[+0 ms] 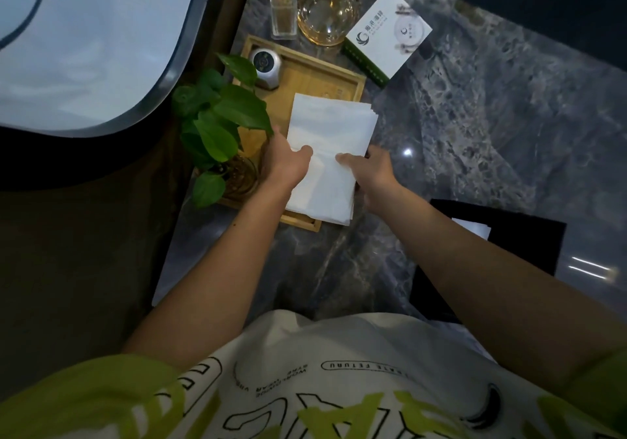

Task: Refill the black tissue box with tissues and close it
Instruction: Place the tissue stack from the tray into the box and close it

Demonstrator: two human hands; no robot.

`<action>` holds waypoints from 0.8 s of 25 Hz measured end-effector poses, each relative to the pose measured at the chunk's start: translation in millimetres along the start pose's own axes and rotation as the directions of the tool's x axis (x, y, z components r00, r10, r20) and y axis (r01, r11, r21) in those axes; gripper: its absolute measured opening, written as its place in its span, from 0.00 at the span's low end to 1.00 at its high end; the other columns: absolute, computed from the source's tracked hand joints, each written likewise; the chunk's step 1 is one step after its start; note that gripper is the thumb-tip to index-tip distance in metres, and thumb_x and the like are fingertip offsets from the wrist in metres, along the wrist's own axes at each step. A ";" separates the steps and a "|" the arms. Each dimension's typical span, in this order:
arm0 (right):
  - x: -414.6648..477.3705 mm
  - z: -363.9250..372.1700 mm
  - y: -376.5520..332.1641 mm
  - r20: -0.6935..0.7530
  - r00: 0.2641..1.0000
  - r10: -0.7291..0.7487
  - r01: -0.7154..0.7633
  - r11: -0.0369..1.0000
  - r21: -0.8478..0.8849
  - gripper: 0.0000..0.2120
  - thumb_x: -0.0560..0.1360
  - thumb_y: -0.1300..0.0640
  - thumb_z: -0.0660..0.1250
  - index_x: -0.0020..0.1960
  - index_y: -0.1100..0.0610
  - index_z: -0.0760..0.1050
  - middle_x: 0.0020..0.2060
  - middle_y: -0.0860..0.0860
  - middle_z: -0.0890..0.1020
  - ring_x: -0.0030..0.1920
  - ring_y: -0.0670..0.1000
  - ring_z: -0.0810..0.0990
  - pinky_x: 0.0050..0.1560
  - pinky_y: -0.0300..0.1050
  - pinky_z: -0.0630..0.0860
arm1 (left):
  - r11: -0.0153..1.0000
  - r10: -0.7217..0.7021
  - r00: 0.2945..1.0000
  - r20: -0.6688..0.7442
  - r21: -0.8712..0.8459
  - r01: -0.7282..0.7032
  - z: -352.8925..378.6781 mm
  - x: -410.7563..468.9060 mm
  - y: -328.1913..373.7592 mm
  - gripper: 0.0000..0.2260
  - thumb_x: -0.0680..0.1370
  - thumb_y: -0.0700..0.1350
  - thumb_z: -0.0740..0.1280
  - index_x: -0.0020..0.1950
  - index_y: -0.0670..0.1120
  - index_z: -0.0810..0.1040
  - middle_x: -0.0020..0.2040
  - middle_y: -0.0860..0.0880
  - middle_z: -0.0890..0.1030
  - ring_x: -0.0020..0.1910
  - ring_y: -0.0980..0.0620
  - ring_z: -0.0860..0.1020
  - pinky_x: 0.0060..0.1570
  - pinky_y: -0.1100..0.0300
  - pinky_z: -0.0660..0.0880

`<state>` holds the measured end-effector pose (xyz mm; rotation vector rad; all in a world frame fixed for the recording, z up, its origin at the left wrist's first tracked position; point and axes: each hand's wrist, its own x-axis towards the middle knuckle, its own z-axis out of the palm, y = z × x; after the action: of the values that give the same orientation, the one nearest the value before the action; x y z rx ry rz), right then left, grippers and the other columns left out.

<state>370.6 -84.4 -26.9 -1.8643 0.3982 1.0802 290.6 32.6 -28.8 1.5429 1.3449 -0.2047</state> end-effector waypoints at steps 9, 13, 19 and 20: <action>-26.4 -34.1 8.8 0.207 0.973 -0.100 0.076 0.989 0.124 0.16 0.77 0.69 0.64 0.65 0.68 0.73 0.61 0.62 0.79 0.58 0.61 0.80 0.56 0.55 0.79 | 0.963 -0.069 0.982 0.177 -0.247 0.112 -3.6 -22.6 -14.4 0.17 0.76 0.42 0.69 0.63 0.39 0.73 0.57 0.44 0.80 0.47 0.50 0.79 0.37 0.60 0.76; -44.5 -50.5 14.2 0.225 0.954 -0.200 0.170 0.975 0.144 0.17 0.77 0.68 0.65 0.65 0.68 0.72 0.61 0.64 0.79 0.59 0.63 0.80 0.59 0.59 0.77 | 0.952 -0.030 0.964 0.263 -0.287 0.108 -5.0 -41.6 -17.6 0.18 0.77 0.43 0.68 0.64 0.38 0.73 0.56 0.44 0.80 0.48 0.49 0.80 0.44 0.56 0.79; -79.0 -84.9 29.7 0.267 0.924 -0.274 0.227 0.954 0.196 0.18 0.77 0.64 0.67 0.67 0.64 0.72 0.60 0.61 0.80 0.58 0.60 0.81 0.56 0.58 0.79 | 0.904 -0.026 0.876 0.481 -0.363 0.227 0.4 -80.9 -32.6 0.21 0.78 0.51 0.67 0.64 0.38 0.75 0.53 0.44 0.81 0.50 0.46 0.80 0.47 0.53 0.79; -84.1 -92.0 34.7 0.271 0.920 -0.284 0.224 0.947 0.229 0.18 0.77 0.64 0.67 0.66 0.64 0.72 0.59 0.61 0.81 0.57 0.60 0.82 0.54 0.57 0.81 | 0.901 -0.014 0.852 0.524 -0.362 0.238 2.4 -87.7 -35.6 0.22 0.77 0.54 0.66 0.66 0.41 0.74 0.54 0.46 0.81 0.50 0.47 0.80 0.44 0.56 0.80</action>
<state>348.2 -192.7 40.3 -1.5003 0.0740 1.0826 231.6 -30.3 10.2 0.9428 0.9802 -0.3602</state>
